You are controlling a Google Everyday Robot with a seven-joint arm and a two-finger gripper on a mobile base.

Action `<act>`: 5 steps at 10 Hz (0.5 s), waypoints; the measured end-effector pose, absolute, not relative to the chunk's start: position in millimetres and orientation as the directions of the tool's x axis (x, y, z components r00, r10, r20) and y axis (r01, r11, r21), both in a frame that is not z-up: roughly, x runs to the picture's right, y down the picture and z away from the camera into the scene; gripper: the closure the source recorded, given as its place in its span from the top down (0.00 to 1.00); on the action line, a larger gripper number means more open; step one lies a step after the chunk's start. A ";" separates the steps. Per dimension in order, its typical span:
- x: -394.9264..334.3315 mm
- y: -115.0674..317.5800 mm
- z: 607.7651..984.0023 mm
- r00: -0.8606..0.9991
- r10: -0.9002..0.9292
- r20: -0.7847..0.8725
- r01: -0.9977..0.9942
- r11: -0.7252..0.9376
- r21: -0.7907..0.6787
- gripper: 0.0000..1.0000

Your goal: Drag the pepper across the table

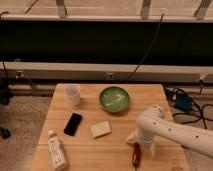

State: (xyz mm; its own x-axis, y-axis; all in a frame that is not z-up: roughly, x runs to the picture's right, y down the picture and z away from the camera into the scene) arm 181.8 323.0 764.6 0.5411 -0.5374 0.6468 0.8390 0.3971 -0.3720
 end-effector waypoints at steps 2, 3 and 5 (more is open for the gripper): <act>178.5 322.5 763.4 0.525 -0.544 0.655 0.849 0.393 -0.353 0.53; 177.9 321.4 761.6 0.520 -0.547 0.656 0.851 0.392 -0.348 0.45; 174.7 316.9 758.8 0.511 -0.558 0.655 0.857 0.394 -0.332 0.21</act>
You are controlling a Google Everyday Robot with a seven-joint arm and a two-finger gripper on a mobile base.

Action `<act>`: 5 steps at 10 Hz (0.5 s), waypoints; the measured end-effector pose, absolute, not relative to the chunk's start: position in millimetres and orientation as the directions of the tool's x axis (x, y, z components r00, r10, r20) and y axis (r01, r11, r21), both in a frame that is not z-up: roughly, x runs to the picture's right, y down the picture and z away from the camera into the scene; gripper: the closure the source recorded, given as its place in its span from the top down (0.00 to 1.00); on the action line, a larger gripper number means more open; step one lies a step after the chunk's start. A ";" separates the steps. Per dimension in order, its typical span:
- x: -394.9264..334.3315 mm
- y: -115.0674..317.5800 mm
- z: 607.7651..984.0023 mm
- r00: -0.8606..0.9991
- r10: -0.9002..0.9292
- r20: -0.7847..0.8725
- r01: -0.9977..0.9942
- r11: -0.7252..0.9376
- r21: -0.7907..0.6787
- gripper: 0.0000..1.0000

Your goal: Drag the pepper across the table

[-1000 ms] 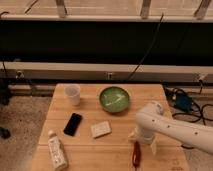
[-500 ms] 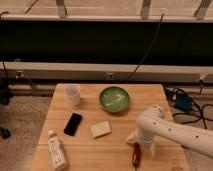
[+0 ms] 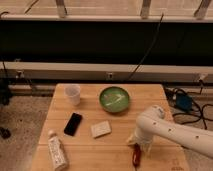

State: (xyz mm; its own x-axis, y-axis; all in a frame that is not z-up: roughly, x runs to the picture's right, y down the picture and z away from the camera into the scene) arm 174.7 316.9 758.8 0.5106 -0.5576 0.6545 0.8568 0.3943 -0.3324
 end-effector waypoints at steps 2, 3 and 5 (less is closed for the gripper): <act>172.6 314.2 753.8 0.502 -0.567 0.653 0.862 0.388 -0.327 0.02; 171.4 311.6 751.5 0.500 -0.573 0.650 0.864 0.386 -0.324 0.00; 168.8 306.5 745.5 0.489 -0.583 0.649 0.870 0.379 -0.316 0.00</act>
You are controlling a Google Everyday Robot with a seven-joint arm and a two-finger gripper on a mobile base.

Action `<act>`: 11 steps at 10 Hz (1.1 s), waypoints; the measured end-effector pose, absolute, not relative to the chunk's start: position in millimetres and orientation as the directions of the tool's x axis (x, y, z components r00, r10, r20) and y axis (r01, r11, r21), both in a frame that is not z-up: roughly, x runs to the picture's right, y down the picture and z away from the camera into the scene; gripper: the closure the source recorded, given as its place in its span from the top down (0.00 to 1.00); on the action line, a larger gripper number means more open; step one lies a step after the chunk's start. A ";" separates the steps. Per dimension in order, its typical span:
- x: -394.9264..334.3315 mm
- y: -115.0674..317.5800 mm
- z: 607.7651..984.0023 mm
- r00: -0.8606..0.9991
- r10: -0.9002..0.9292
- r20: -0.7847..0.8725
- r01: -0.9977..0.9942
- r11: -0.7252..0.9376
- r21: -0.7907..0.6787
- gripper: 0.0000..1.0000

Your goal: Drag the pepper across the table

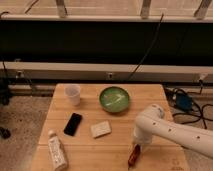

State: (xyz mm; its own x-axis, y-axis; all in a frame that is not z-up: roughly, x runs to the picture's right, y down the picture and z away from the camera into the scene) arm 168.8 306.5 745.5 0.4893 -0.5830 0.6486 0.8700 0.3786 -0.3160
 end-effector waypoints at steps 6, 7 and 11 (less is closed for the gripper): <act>199.8 297.8 747.5 0.508 -0.568 0.648 0.858 0.401 -0.321 0.00; 199.3 296.0 747.5 0.507 -0.568 0.648 0.858 0.402 -0.319 0.00; 224.7 289.2 751.5 0.516 -0.563 0.646 0.853 0.410 -0.323 0.00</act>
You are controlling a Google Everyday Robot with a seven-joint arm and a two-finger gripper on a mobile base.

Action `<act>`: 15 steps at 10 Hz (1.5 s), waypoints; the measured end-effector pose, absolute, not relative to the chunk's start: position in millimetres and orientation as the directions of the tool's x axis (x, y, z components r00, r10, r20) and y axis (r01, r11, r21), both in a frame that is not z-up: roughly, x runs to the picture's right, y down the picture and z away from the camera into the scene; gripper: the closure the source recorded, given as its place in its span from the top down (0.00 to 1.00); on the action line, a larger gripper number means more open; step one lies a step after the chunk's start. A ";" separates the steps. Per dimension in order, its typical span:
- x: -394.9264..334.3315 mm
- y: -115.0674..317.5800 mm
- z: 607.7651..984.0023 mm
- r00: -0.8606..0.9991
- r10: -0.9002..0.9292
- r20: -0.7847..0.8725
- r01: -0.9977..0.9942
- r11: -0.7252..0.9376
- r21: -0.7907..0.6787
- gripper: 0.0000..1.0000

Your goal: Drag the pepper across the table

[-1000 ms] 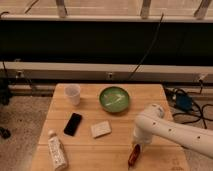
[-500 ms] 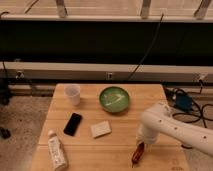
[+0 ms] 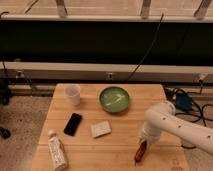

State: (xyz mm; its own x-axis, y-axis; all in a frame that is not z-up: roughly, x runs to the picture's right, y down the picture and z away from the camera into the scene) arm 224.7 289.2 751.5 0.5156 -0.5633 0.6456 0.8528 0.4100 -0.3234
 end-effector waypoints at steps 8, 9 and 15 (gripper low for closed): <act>247.7 278.8 755.0 0.526 -0.554 0.645 0.845 0.423 -0.326 0.00; 249.6 277.0 755.6 0.528 -0.553 0.645 0.844 0.426 -0.326 0.00; 262.2 269.8 759.3 0.531 -0.548 0.646 0.841 0.431 -0.326 0.00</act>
State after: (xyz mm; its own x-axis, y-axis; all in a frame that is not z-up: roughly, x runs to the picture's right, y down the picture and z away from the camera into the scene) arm 262.2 269.8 759.3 0.5313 -0.5485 0.6457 0.8413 0.4310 -0.3262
